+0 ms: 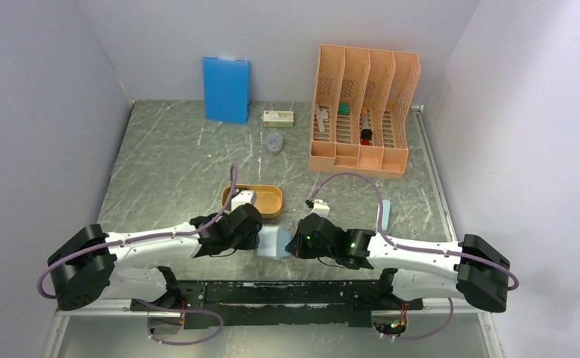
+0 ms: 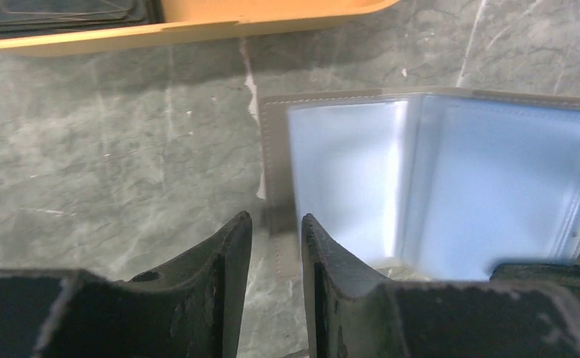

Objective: Put the credit cards into the card holder
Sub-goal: Open the card holder at the center of the board.

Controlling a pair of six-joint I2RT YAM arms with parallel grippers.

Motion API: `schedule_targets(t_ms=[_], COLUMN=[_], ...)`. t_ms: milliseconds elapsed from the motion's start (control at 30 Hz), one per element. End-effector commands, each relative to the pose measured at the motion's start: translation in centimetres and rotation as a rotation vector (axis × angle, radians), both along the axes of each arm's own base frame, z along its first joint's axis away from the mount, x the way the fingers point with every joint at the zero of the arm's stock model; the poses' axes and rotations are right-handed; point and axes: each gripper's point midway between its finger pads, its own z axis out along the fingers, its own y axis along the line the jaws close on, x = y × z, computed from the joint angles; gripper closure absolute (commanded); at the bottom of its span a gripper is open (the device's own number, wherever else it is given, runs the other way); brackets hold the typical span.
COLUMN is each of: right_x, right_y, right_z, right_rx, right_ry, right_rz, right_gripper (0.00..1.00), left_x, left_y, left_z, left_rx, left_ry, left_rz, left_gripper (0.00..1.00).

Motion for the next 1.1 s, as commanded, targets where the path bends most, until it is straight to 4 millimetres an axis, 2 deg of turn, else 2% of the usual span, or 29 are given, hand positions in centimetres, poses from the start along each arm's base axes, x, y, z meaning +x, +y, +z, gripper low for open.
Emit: schedule_targets(t_ms=[0,100,167,300,367,433,600,733,867,1067], right_x=[0.3,0.2,0.2,0.3,0.4,0.4,0.2,0.0,-0.2,-0.3], right_y=[-0.8,-0.7,-0.7,-0.5,-0.4,-0.4,-0.5,-1.2,-2.5,-4.7], right_z=[-0.3,-0.5,-0.5,-0.5,-0.5,-0.7,-1.6,-2.6,-3.8,-4.8], right_rx=[-0.010,-0.010,-0.008,-0.007,-0.006,-0.007,-0.020,-0.040,-0.083,-0.129], right_ry=[-0.012,-0.008,-0.007,-0.011,-0.014,-0.014,-0.003,0.012,0.024,0.028], right_rz=[-0.042,-0.041,-0.037,-0.035,-0.035,-0.035,-0.035,-0.043,-0.072,-0.128], right_gripper=[1.00,1.00,1.00,1.00,1.00,1.00,1.00,1.00,1.00,0.69], left_x=[0.4,0.3,0.2,0.0,-0.3,-0.8,-1.3,-1.2,-1.1,-1.8], left_y=[2.2,2.4,1.6,-1.4,-3.3,-4.5,-5.7,-5.2,-3.8,-2.7], left_z=[0.6,1.8,3.4,7.6,9.0,8.4,4.4,1.3,-1.4,-3.3], left_rx=[0.063,0.036,-0.032,-0.245,-0.345,-0.367,-0.332,-0.270,-0.176,-0.157], left_ry=[-0.042,-0.058,-0.079,-0.146,-0.165,-0.134,-0.036,0.007,0.043,0.084], left_rz=[0.048,0.054,0.034,-0.065,-0.128,-0.172,-0.186,-0.147,-0.091,-0.052], left_gripper=[0.63,0.63,0.64,0.64,0.64,0.66,0.75,0.81,0.91,0.95])
